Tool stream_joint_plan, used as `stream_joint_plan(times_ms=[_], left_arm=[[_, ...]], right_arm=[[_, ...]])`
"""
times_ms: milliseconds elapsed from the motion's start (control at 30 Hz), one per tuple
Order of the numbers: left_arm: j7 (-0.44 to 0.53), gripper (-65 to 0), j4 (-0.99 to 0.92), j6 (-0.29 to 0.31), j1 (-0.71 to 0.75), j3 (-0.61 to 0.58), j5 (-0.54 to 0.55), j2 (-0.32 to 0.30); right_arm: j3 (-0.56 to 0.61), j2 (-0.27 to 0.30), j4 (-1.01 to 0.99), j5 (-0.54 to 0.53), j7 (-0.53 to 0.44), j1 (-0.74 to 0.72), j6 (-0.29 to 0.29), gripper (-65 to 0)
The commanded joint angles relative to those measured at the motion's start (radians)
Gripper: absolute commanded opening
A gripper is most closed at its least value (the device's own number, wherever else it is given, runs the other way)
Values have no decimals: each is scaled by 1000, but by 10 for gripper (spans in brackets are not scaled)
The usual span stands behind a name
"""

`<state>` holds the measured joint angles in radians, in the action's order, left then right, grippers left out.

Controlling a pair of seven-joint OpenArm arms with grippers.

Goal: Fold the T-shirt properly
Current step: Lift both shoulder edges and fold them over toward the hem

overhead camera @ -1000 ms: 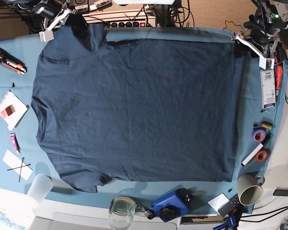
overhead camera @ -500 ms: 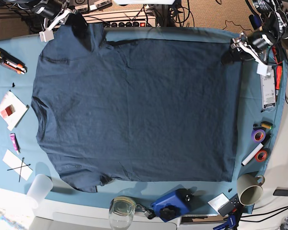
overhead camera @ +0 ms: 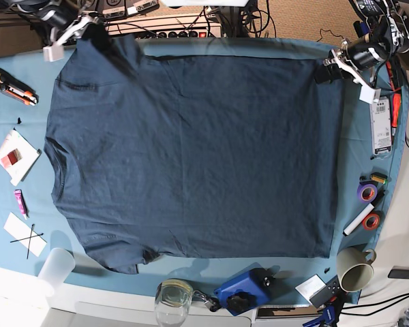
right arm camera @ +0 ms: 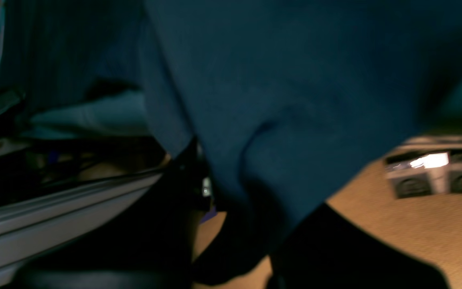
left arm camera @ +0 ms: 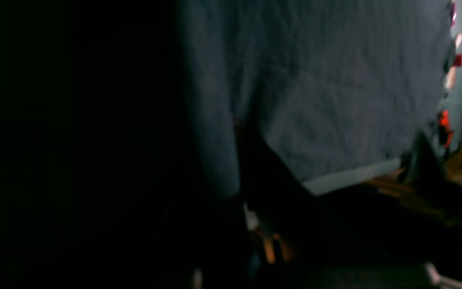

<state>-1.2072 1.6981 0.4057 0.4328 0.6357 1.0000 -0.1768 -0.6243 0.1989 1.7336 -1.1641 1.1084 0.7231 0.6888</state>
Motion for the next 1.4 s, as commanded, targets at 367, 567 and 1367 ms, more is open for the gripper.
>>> stream_joint_plan(times_ms=[367,567,1367], left_arm=[[-89,-650,256,-14,156,-4,-163,-1],[-87,-650,283,-14,208,-3,-170,-1],[-33,-650,284,36,104,143,-27,-1]], right_arm=[[-78,11,125,-97,40,136,9,-650],[-78,11,125,-153,77,198,9,-650],[-122,14,126,-134,66,-16,9,-650]])
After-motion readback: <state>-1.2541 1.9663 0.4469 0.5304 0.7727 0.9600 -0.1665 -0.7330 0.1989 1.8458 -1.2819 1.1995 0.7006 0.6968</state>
